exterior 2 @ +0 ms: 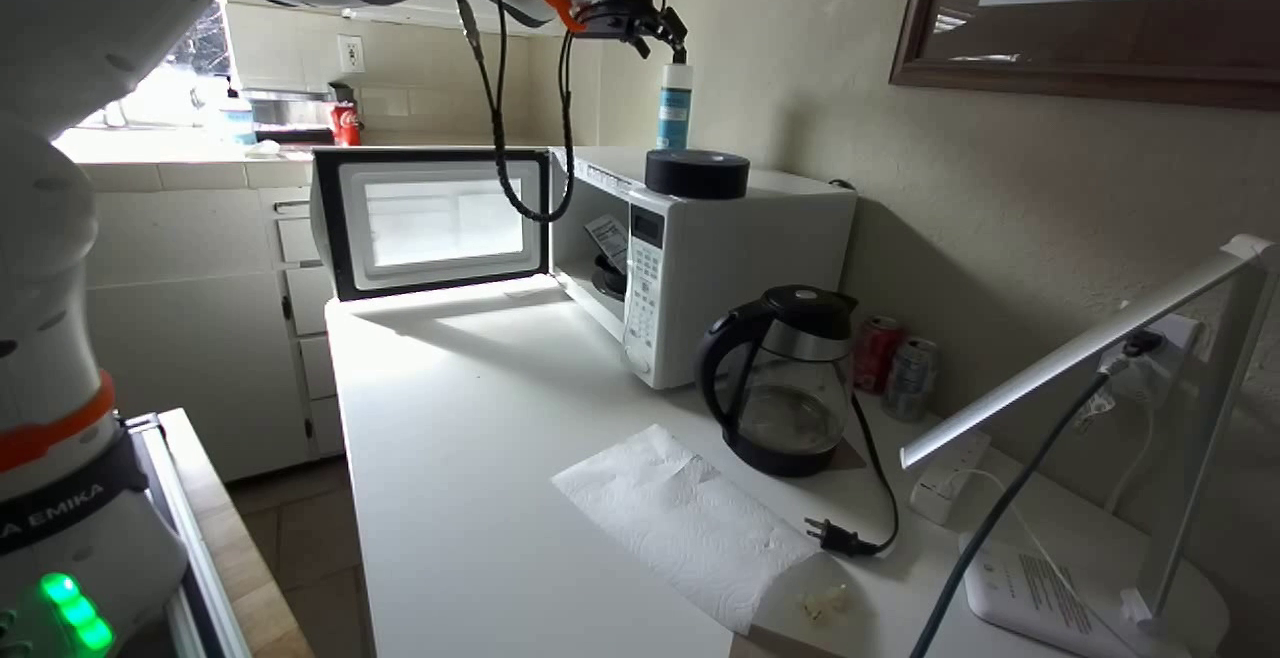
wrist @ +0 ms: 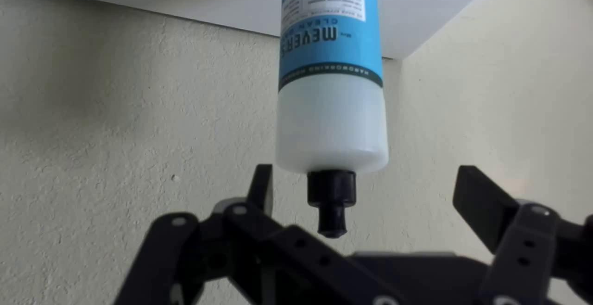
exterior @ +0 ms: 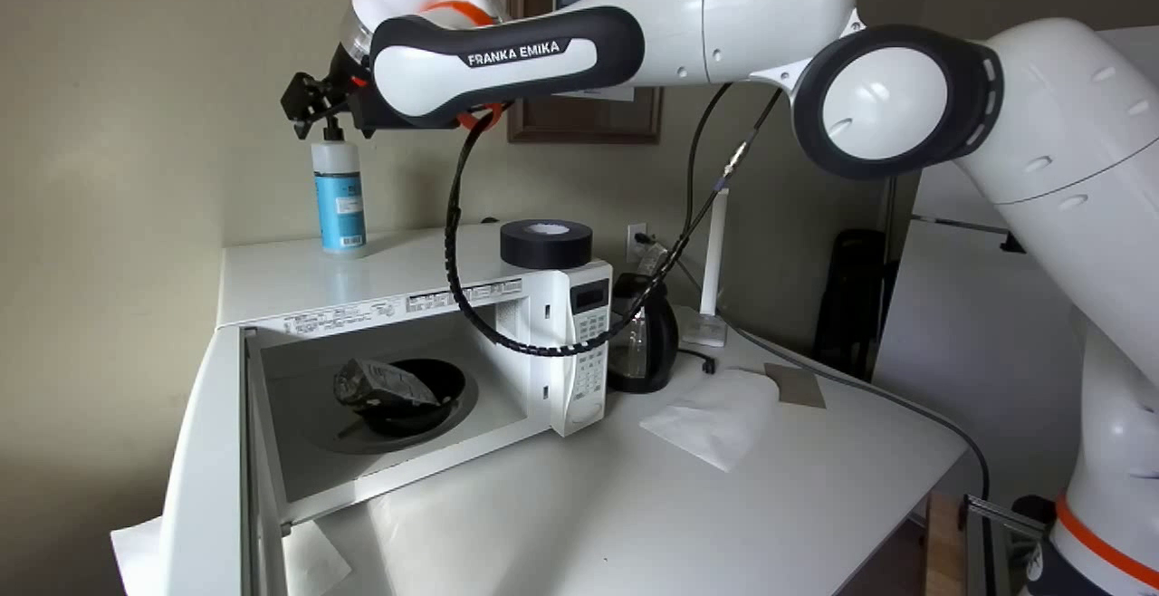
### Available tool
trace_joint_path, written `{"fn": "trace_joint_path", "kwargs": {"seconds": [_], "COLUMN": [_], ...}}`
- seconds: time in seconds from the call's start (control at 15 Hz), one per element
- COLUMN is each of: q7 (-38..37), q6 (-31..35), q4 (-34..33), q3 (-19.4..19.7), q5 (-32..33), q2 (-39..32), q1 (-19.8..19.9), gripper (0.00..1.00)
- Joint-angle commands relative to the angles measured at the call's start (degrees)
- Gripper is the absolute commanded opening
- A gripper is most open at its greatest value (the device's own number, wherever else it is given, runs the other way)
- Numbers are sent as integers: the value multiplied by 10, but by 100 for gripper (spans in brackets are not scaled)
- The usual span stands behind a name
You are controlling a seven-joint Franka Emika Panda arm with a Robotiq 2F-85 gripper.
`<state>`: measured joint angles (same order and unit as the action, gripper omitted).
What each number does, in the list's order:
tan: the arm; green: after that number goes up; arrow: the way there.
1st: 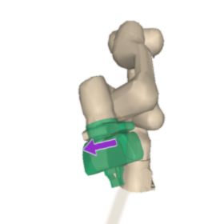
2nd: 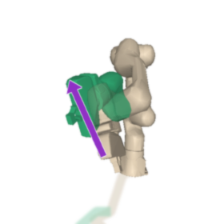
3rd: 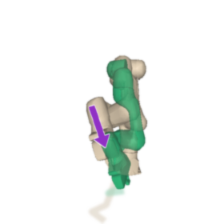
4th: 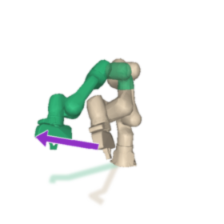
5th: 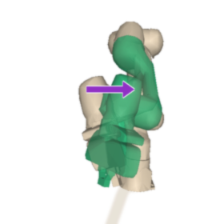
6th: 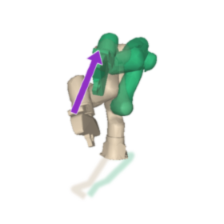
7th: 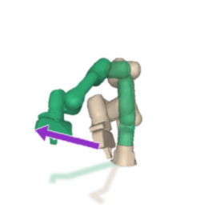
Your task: Put the bottle on the counter
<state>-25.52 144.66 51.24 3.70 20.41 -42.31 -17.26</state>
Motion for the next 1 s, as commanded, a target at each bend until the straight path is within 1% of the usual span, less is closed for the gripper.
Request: {"fn": "trace_joint_path", "kwargs": {"seconds": [0.0, 0.13, 0.27, 0.4, 0.93], "q7": [-50, -71, -83, -85, -114], "q6": [-14, -27, -41, -49, -70], "q4": [-109, -130, -141, -152, -186], "q3": [37, 55, 64, 63, 87], "q5": [17, 20, 17, 11, 14], "q2": [-79, -93, -102, -110, -138], "q1": [-15, -20, -24, -26, -32], "gripper": [100, 100, 100, 100, 100]}}
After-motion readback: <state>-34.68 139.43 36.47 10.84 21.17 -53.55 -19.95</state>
